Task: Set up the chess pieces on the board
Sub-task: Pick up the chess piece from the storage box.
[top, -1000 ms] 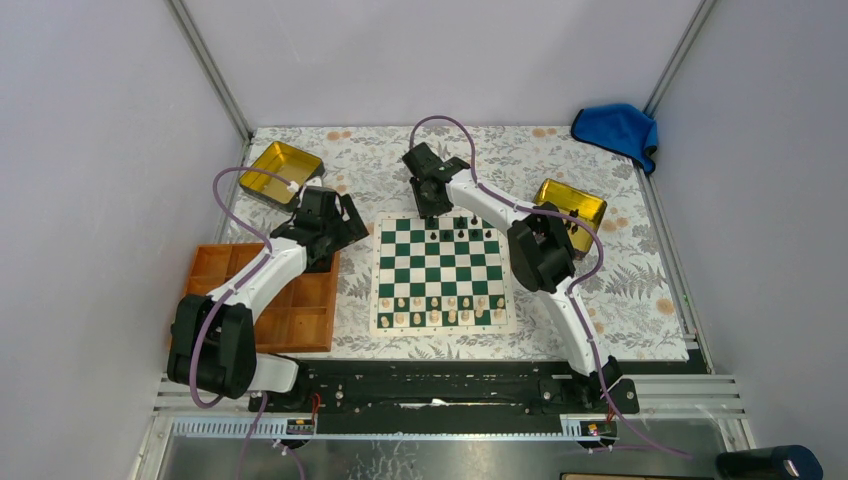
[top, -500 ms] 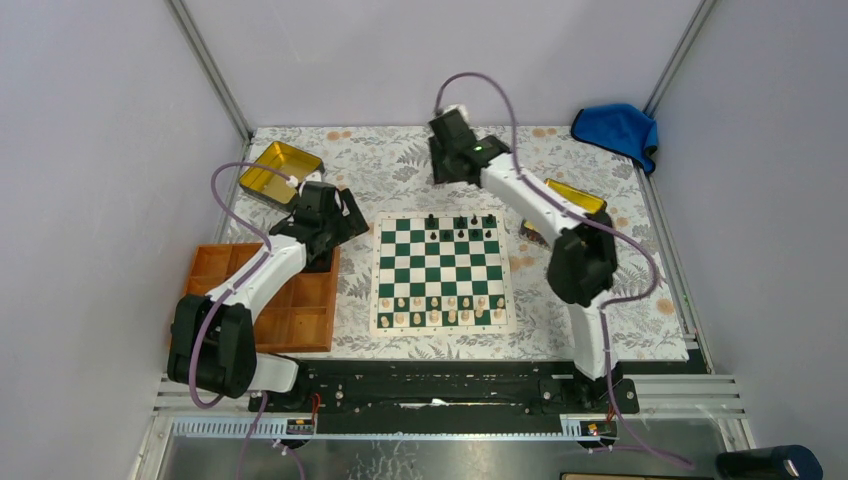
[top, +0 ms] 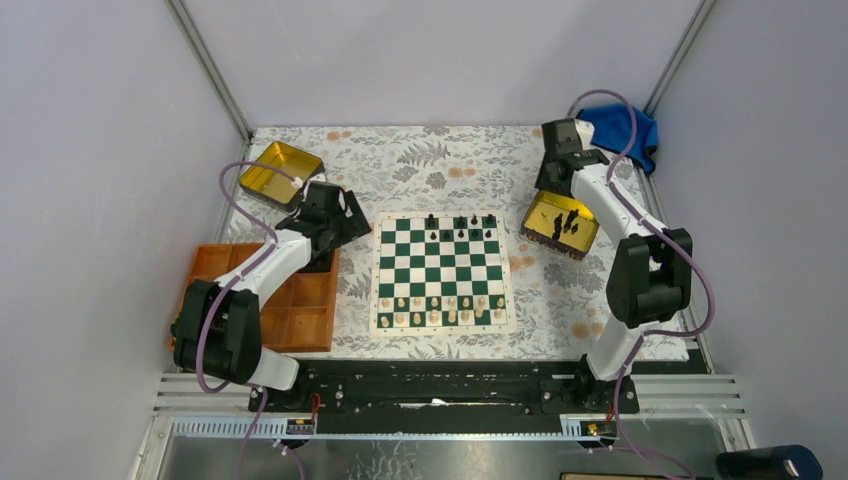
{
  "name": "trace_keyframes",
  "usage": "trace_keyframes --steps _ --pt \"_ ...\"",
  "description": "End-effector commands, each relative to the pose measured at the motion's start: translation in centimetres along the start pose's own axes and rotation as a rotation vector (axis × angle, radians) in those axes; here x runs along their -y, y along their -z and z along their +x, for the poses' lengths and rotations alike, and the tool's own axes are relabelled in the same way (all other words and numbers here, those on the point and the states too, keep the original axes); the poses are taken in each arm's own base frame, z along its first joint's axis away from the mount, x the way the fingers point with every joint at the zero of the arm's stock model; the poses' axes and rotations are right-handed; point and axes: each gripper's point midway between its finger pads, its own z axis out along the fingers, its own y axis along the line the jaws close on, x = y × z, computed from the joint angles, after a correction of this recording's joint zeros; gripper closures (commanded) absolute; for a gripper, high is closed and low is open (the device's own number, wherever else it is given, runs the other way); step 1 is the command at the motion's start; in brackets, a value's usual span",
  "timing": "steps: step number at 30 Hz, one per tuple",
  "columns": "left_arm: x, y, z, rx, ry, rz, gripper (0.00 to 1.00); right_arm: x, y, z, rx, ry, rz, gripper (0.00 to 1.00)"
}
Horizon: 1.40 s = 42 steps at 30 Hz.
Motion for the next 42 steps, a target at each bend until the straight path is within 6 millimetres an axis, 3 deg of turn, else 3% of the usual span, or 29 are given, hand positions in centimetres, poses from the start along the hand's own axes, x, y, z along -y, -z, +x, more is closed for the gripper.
trace_keyframes --steps 1,6,12,25,42 --pt "1.5 0.1 -1.8 0.052 -0.008 0.043 0.01 2.3 -0.3 1.0 -0.026 -0.098 0.011 0.46" --pt "1.4 0.1 -1.8 0.049 -0.013 0.039 0.01 3.7 -2.0 3.5 -0.098 -0.119 0.039 0.47" --pt "1.3 0.2 -1.7 0.047 -0.014 0.035 0.01 3.7 -3.4 5.1 -0.134 -0.123 0.030 0.47" --pt "0.8 0.3 -1.6 0.044 -0.019 0.011 0.01 4.0 -6.2 6.1 -0.173 -0.130 0.046 0.54" --pt "0.4 0.3 -1.7 0.039 -0.019 -0.019 0.01 4.1 -8.7 5.7 -0.195 -0.151 0.039 0.60"
